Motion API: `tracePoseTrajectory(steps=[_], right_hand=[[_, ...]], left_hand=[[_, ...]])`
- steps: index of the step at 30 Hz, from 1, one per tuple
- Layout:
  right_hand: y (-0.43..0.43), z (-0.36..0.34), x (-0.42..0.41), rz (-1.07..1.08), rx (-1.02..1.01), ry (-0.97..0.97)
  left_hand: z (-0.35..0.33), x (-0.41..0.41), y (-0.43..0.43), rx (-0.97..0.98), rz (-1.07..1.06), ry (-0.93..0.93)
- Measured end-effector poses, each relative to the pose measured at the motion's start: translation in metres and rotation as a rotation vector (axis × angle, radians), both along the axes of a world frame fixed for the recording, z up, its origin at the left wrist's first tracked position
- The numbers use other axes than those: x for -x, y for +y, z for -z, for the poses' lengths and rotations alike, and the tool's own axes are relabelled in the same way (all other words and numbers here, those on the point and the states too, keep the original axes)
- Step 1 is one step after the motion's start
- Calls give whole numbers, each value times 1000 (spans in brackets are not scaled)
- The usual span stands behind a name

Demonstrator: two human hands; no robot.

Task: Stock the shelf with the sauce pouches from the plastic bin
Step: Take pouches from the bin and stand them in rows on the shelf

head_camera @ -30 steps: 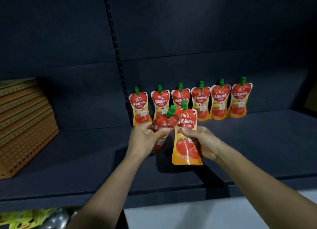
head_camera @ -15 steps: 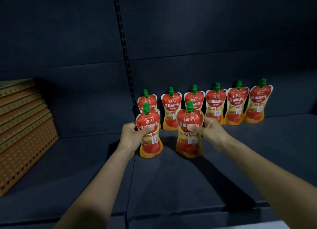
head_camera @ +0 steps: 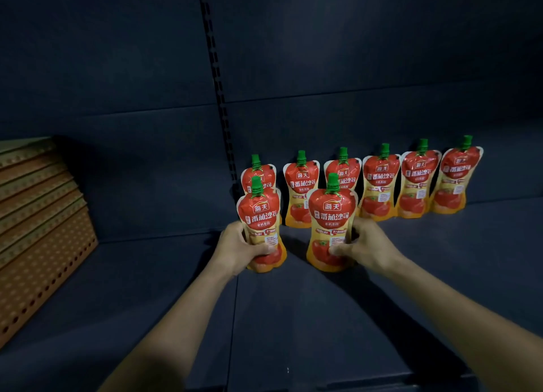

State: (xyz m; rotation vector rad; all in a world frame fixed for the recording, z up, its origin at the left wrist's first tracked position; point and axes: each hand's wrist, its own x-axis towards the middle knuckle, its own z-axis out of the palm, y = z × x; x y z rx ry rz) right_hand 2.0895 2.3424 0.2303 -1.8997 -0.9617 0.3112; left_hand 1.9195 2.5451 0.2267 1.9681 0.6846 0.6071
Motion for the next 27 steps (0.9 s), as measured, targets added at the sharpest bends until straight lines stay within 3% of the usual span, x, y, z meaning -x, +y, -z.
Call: tracePoseTrajectory(steps=[12, 27], right_hand=[[58, -6, -25, -11, -17, 28], [71, -8, -32, 2, 68, 49]], left_hand=[[-9, -35, 32, -6, 26, -22], [-6, -37, 45, -25, 32, 9]])
